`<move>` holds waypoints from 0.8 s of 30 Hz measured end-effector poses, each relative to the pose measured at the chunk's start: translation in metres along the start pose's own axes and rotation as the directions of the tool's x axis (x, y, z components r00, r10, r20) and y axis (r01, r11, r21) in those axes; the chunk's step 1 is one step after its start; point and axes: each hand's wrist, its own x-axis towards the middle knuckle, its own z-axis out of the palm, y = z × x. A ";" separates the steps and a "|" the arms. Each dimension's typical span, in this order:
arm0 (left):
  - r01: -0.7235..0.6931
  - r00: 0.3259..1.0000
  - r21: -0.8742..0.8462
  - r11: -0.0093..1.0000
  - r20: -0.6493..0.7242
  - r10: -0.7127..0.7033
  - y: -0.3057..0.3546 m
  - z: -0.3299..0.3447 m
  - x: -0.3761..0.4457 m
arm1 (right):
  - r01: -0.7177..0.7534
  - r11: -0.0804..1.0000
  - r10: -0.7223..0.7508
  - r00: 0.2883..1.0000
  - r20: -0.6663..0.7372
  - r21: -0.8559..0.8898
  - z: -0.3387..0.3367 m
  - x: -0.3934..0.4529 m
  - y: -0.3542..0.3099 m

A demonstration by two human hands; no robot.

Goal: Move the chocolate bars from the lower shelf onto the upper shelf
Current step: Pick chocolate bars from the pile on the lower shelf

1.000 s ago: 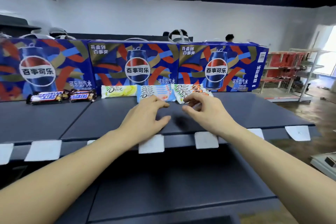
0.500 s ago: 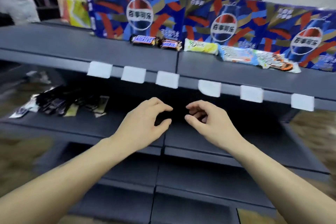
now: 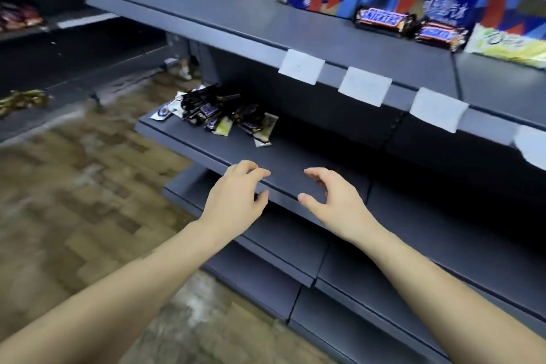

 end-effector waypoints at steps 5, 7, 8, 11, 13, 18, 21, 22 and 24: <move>0.040 0.999 0.079 0.996 0.008 -0.041 -0.022 0.016 0.024 | 0.003 0.999 -0.004 1.000 0.023 0.040 0.033 0.040 0.014; 0.059 0.998 0.084 0.995 0.007 -0.060 -0.029 0.023 0.038 | -0.016 0.999 0.016 1.000 0.007 0.044 0.050 0.056 0.023; 0.072 0.997 0.081 0.994 0.011 -0.073 -0.032 0.027 0.045 | -0.032 0.999 0.033 0.999 0.000 0.044 0.058 0.063 0.027; 0.093 0.994 0.076 0.993 0.048 -0.096 -0.045 0.047 0.067 | -0.061 0.998 0.061 0.998 -0.010 0.034 0.083 0.088 0.037; 0.109 0.991 0.055 0.993 0.071 -0.113 -0.056 0.063 0.084 | -0.073 0.997 0.074 0.997 -0.024 0.020 0.099 0.111 0.043; 0.149 0.982 -0.009 0.989 0.120 -0.147 -0.089 0.097 0.123 | -0.154 0.987 0.144 0.972 -0.184 -0.038 0.136 0.174 0.056; 0.119 0.988 0.019 0.993 0.098 -0.120 -0.104 0.116 0.139 | -0.164 0.985 0.148 0.960 -0.238 -0.049 0.146 0.206 0.051; 0.108 0.991 0.016 0.994 0.080 -0.109 -0.107 0.121 0.144 | -0.165 0.984 0.144 0.960 -0.238 -0.070 0.148 0.215 0.049; 0.090 0.995 0.003 0.996 0.052 -0.090 -0.109 0.127 0.152 | -0.153 0.975 0.117 0.970 -0.215 -0.160 0.151 0.228 0.048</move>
